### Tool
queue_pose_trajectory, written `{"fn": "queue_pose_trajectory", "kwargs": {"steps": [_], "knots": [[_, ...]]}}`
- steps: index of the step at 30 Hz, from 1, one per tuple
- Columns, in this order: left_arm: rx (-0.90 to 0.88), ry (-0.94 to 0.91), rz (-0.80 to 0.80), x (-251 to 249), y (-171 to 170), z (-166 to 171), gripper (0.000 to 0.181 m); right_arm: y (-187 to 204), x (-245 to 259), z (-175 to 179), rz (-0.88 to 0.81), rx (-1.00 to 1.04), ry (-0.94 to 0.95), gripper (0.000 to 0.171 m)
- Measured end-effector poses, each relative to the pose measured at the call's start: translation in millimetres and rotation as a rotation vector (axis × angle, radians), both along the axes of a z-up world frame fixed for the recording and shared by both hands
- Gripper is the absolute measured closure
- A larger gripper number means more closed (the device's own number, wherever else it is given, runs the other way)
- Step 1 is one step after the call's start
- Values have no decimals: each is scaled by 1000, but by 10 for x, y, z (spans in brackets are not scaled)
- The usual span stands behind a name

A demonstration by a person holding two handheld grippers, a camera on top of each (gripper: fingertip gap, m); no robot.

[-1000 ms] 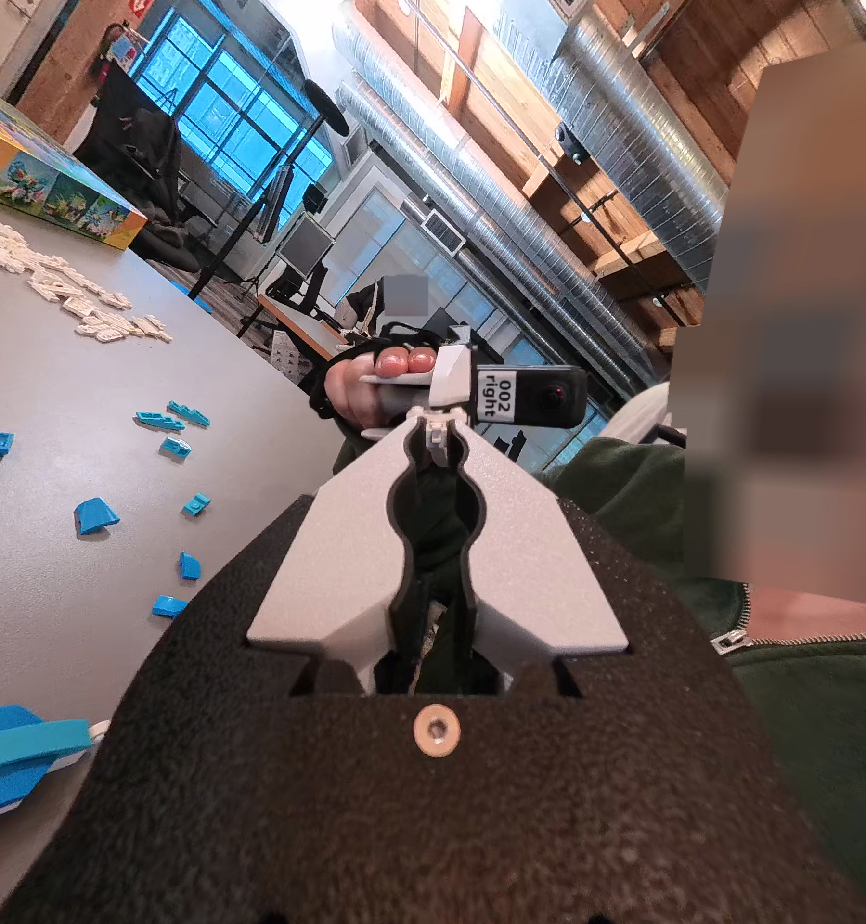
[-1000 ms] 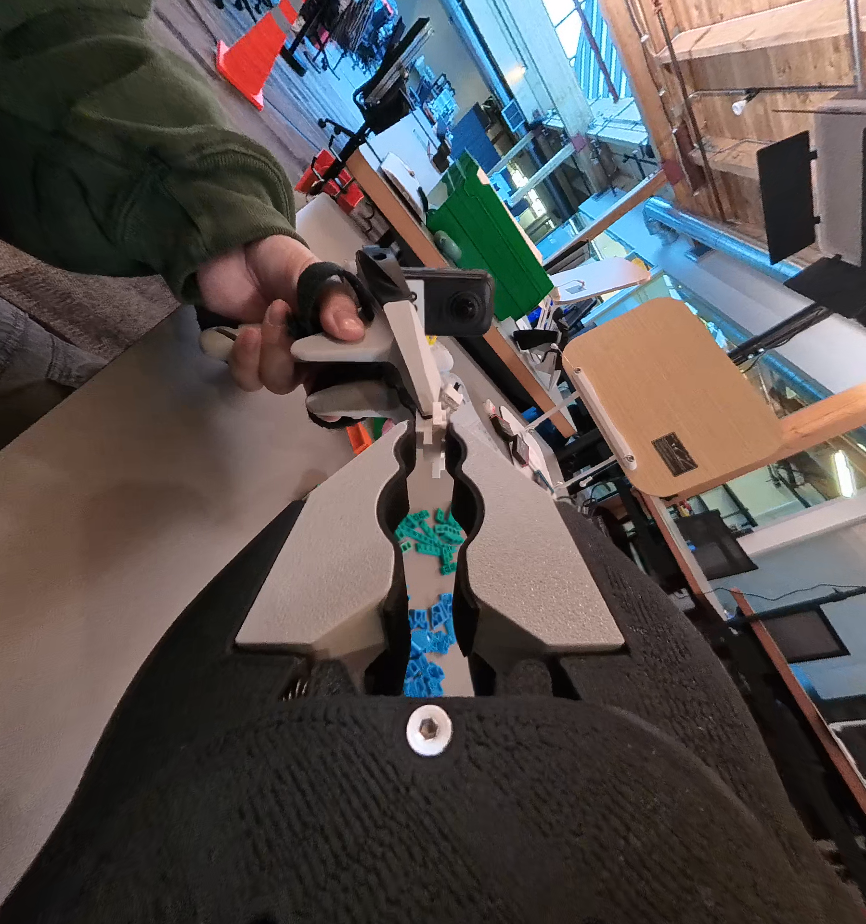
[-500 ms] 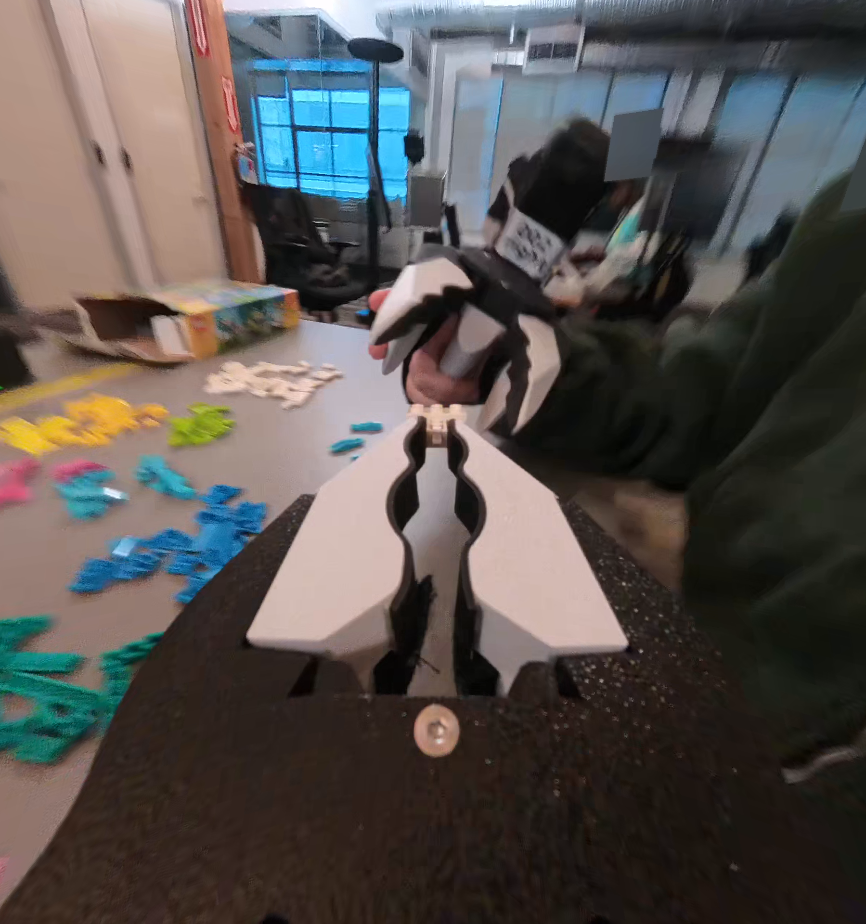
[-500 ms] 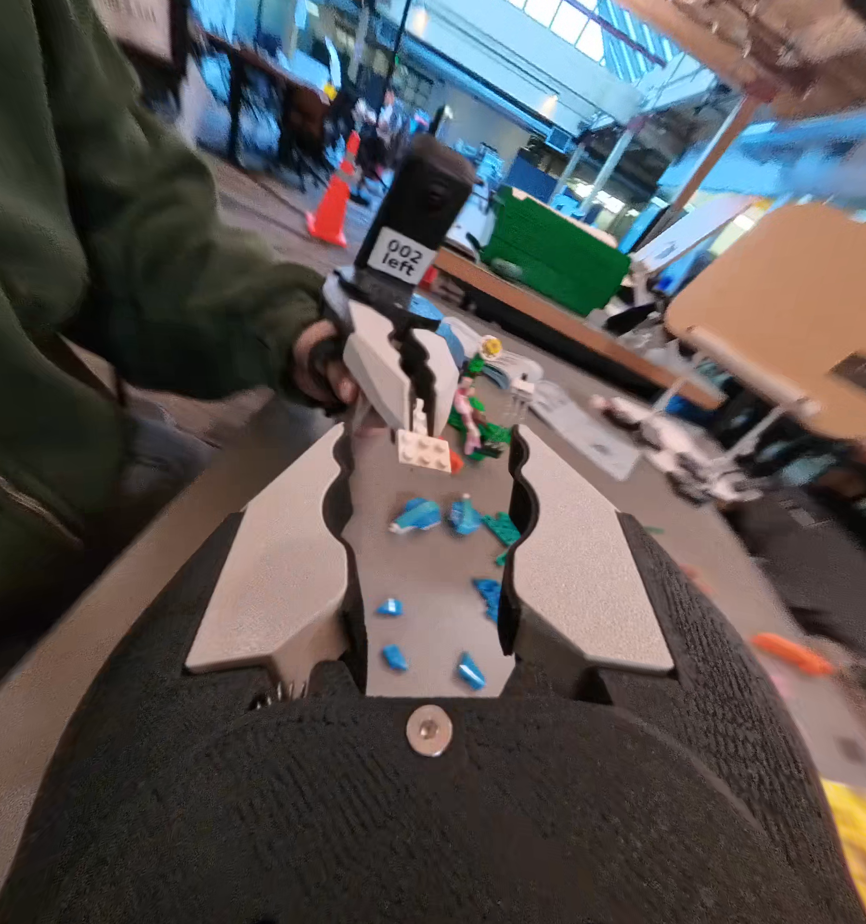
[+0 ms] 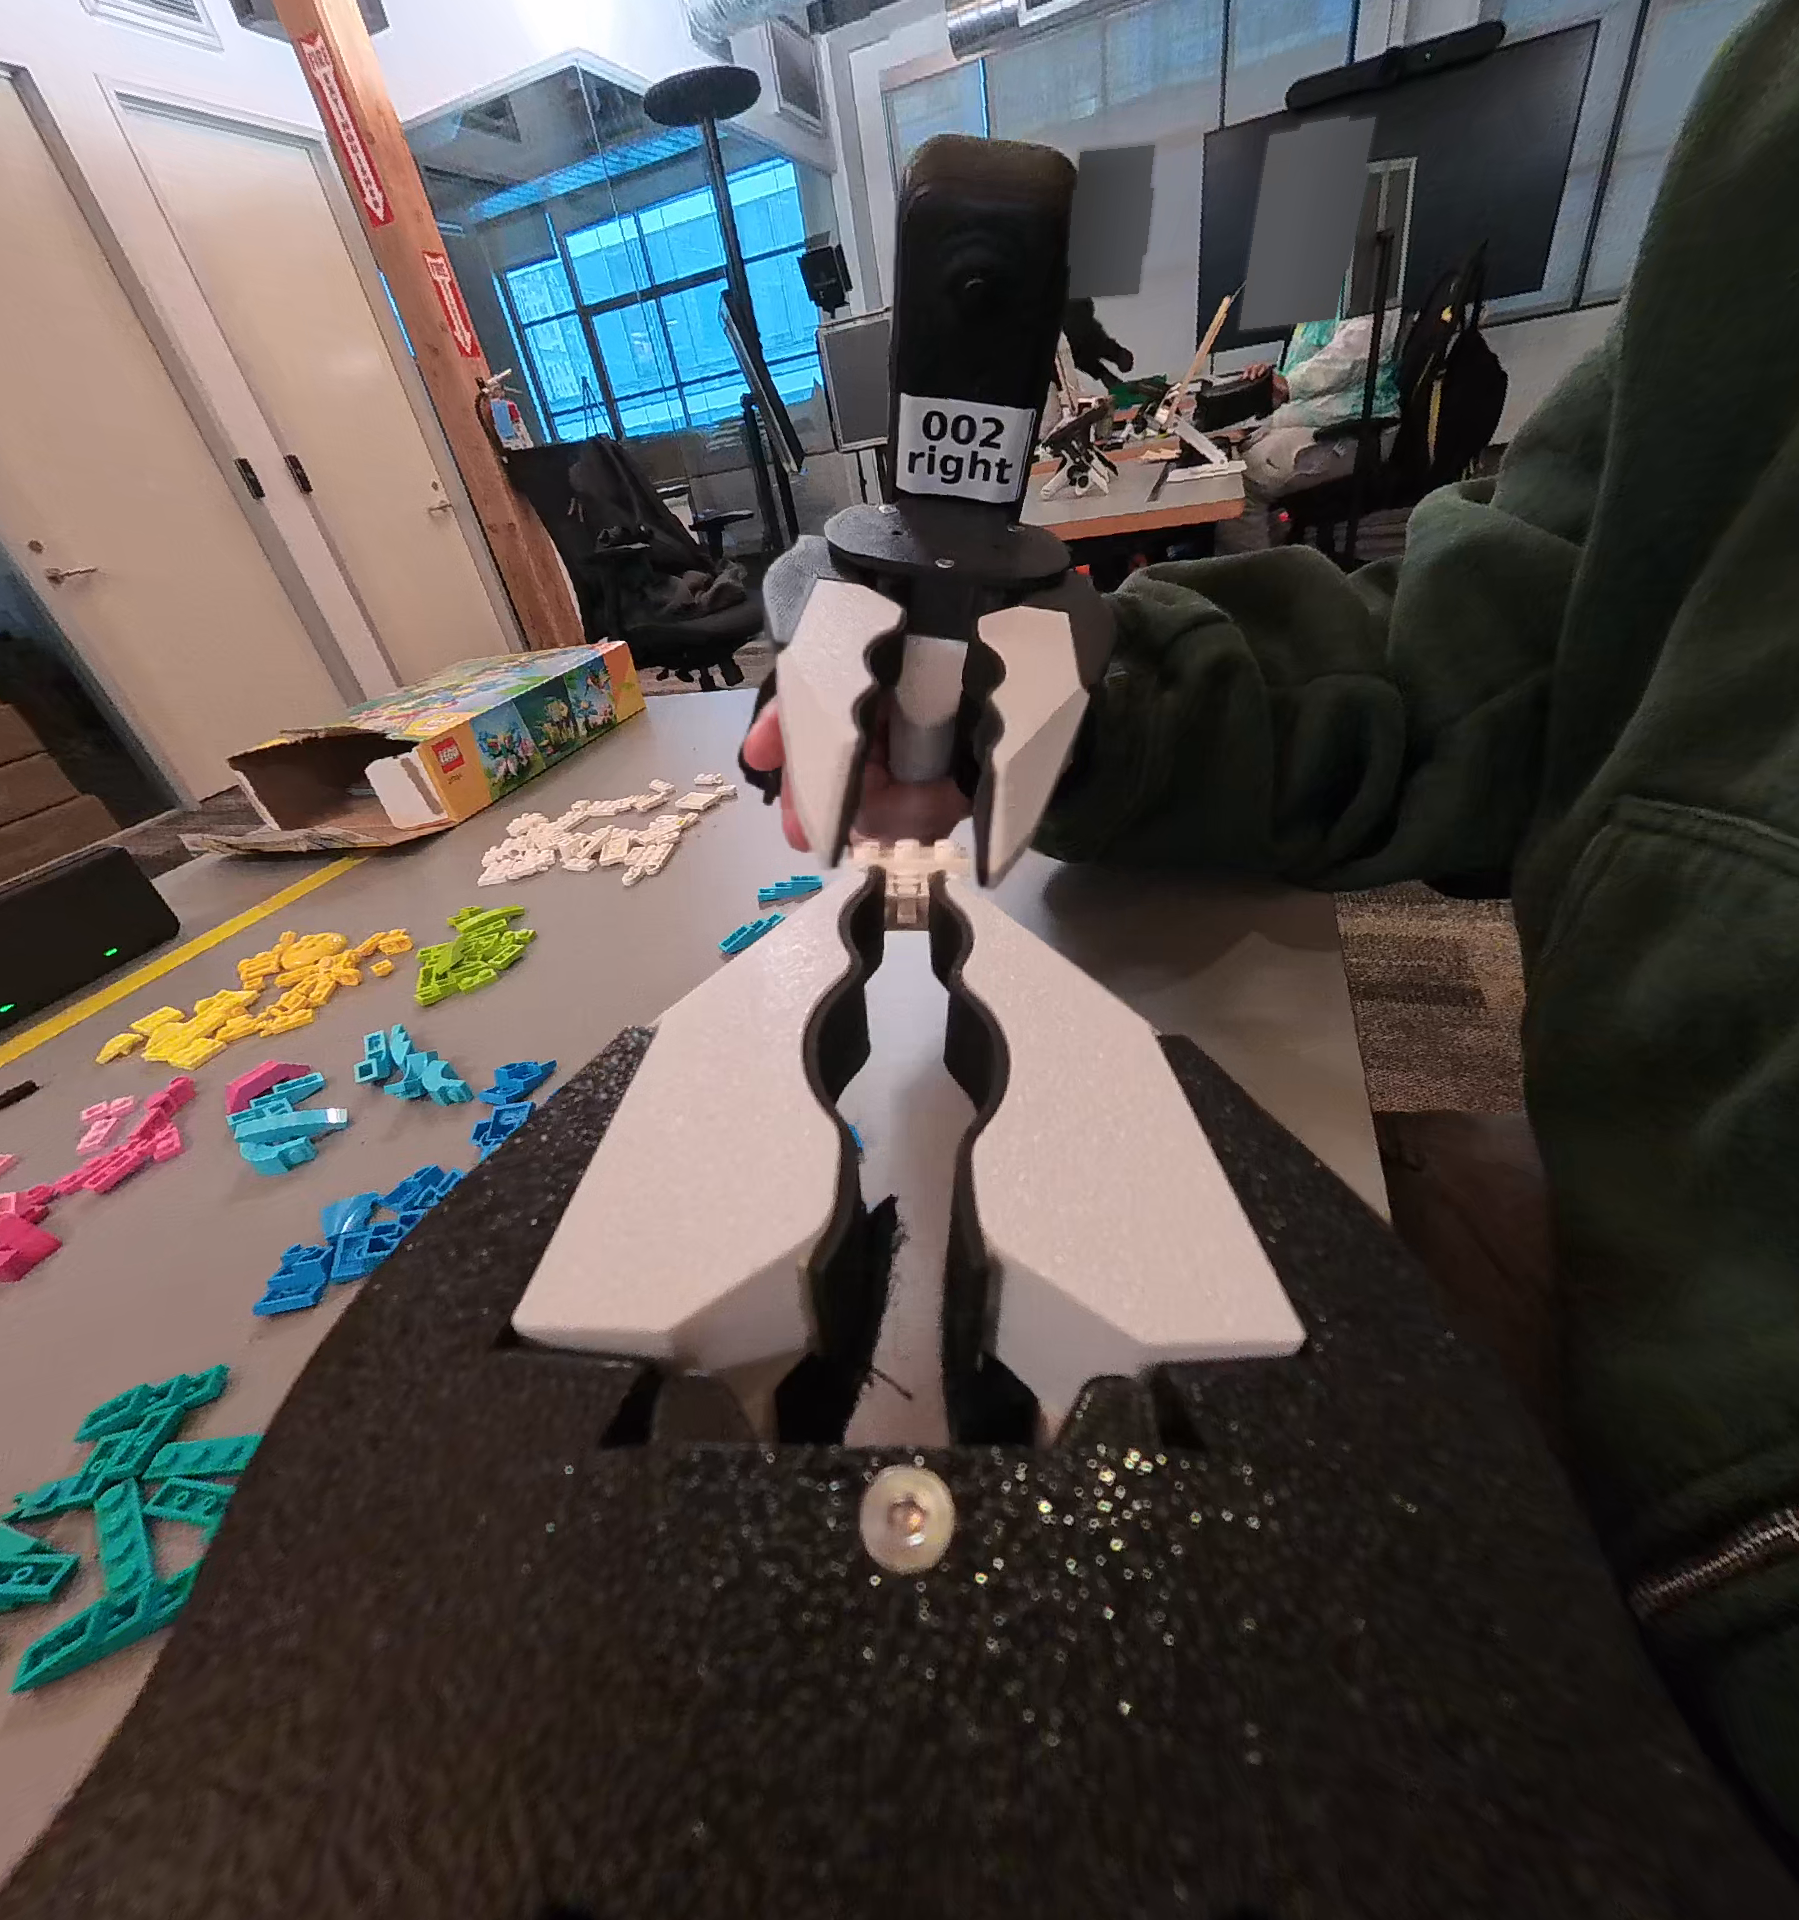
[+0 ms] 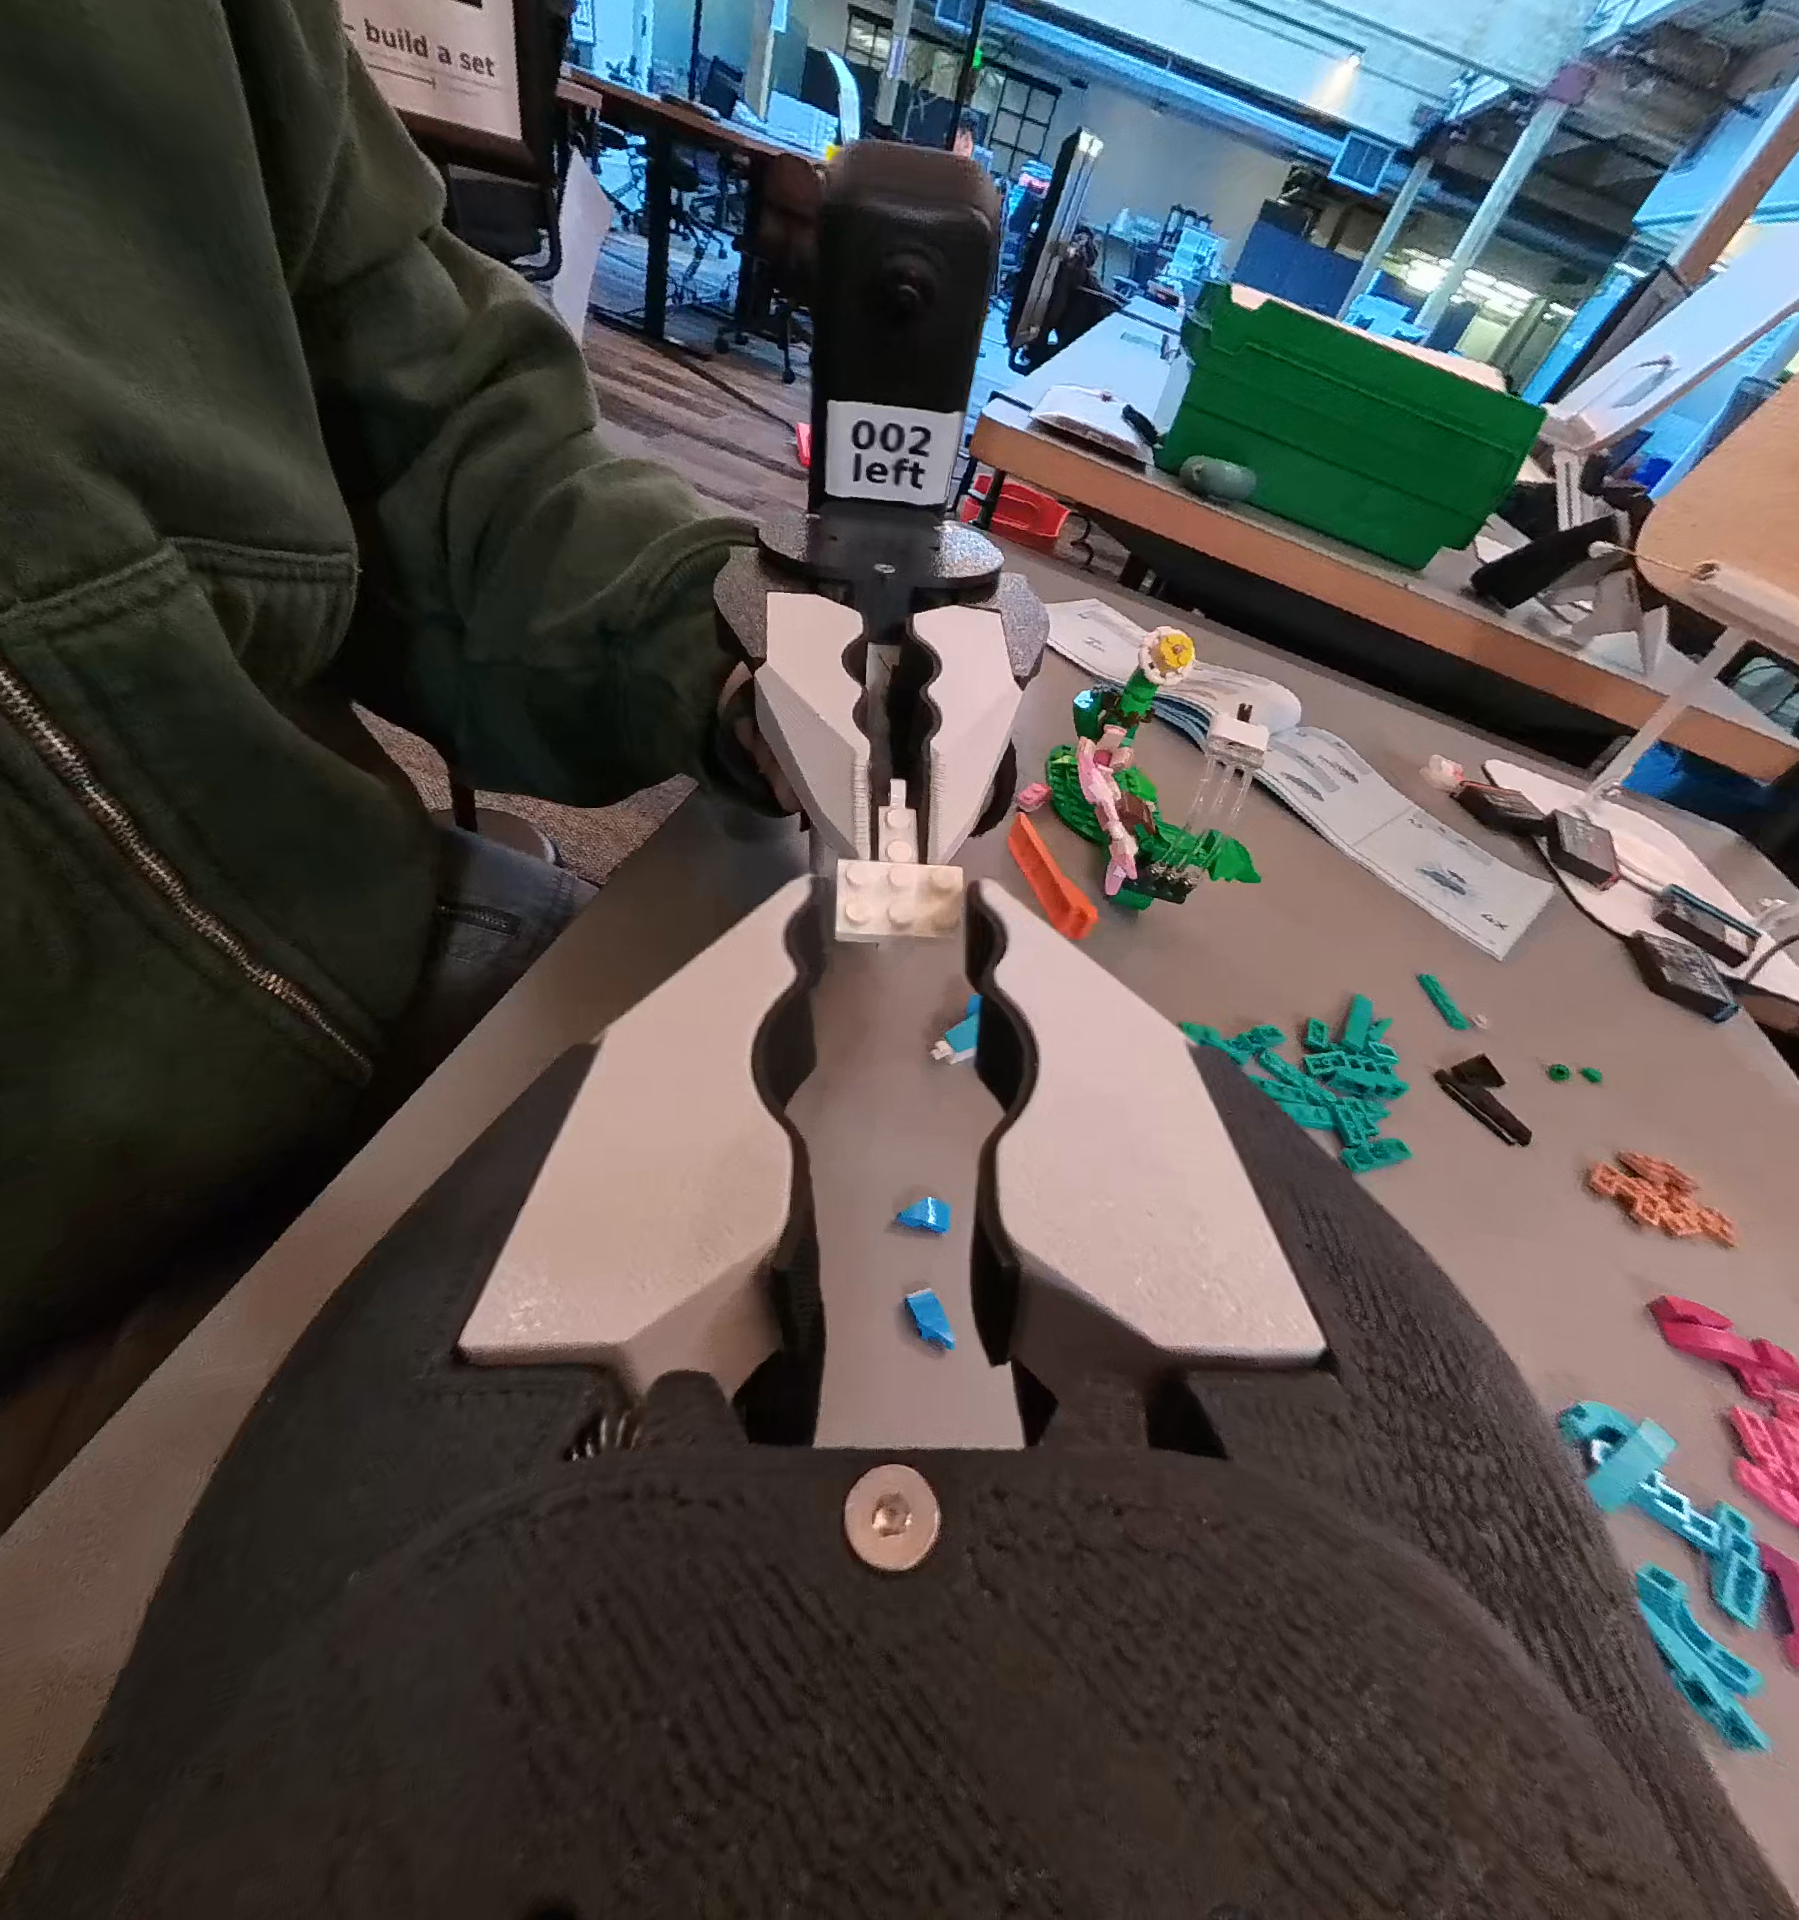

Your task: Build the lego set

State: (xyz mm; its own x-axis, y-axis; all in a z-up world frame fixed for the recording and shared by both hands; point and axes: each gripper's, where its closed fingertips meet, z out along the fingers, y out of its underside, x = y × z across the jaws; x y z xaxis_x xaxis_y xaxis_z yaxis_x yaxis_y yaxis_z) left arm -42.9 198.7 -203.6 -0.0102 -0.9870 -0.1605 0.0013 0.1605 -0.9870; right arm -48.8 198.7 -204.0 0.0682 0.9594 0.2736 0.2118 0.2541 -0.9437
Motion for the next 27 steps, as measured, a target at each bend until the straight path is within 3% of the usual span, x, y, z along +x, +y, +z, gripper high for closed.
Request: {"fn": "queue_pose_trajectory", "kwargs": {"steps": [16, 20, 23, 27], "knots": [[-16, 107, 30, 20, 64, -179, 176, 34, 112, -105, -1, -17, -53, 145], [-6, 120, 81, -1, 153, -243, 176, 369, 603, -228, -180, -81, -111, 138], [22, 122, 97, 2, 165, -300, 176, 586, 1061, -543, -341, -135, -222, 138], [86, 106, 124, 9, 166, -311, 176, 532, 1236, -809, -340, -295, -281, 139]]}}
